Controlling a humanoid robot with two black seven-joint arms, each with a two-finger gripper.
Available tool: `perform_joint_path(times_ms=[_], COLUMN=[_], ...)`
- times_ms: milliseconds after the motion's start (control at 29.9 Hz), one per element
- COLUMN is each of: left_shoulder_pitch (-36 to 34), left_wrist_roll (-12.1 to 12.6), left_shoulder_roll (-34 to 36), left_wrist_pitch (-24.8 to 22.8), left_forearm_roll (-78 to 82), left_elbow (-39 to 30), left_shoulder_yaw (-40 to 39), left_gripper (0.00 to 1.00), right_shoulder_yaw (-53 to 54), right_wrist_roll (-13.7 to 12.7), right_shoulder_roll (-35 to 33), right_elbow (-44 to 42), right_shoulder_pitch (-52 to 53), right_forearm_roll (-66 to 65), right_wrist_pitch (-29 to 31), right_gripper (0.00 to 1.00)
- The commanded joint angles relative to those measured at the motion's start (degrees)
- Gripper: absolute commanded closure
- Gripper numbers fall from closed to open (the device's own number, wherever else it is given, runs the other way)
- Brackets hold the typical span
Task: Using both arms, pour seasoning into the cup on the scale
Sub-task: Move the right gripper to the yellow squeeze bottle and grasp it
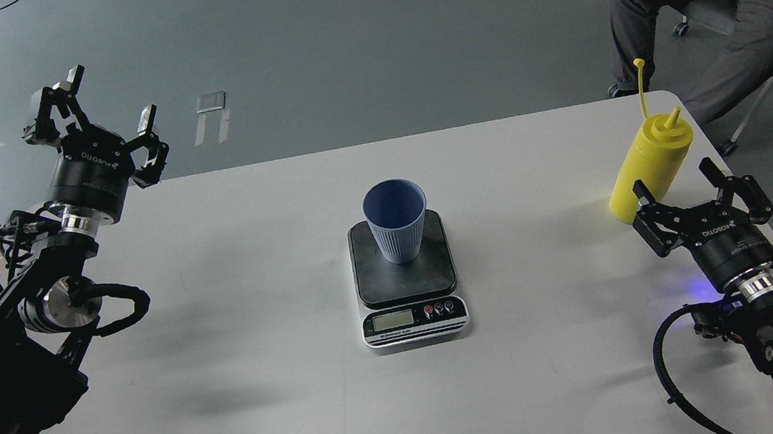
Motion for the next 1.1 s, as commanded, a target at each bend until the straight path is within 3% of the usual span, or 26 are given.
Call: perform_joint_path(times_ms=[0, 301, 735, 936, 1036, 1069], left_shoulder_pitch=[-0.01, -0.01, 0.07, 0.07, 0.07, 0.07], left_wrist_roll=[-0.03, -0.03, -0.03, -0.03, -0.03, -0.03], left_shoulder_roll=[0.09, 0.09, 0.17, 0.17, 0.17, 0.17], left_wrist_pitch=[0.0, 0.0, 0.0, 0.0, 0.0, 0.0], left_forearm_roll=[0.0, 0.0, 0.0, 0.0, 0.0, 0.0], left_elbow=[-0.03, -0.03, 0.06, -0.03, -0.03, 0.06], left_shoulder_yaw=[0.01, 0.01, 0.01, 0.01, 0.01, 0.01], left_gripper=[0.02, 0.02, 0.02, 0.02, 0.02, 0.02], right_shoulder_yaw=[0.02, -0.07, -0.16, -0.16, -0.25, -0.25], right_wrist_roll=[-0.02, -0.02, -0.02, -0.02, 0.07, 0.07], right_shoulder_roll=[-0.1, -0.54, -0.1, 0.16, 0.25, 0.25], right_elbow=[-1.27, -7.86, -8.66, -8.74, -8.75, -8.83], right_shoulder_pitch=[1.16, 6.34, 8.63, 8.63, 8.63, 8.63], right_forearm_roll=[0.0, -0.09, -0.53, -0.53, -0.61, -0.61], right_wrist_pitch=[0.0, 0.0, 0.0, 0.0, 0.0, 0.0], right_gripper=[0.0, 0.0, 0.0, 0.05, 0.11, 0.19])
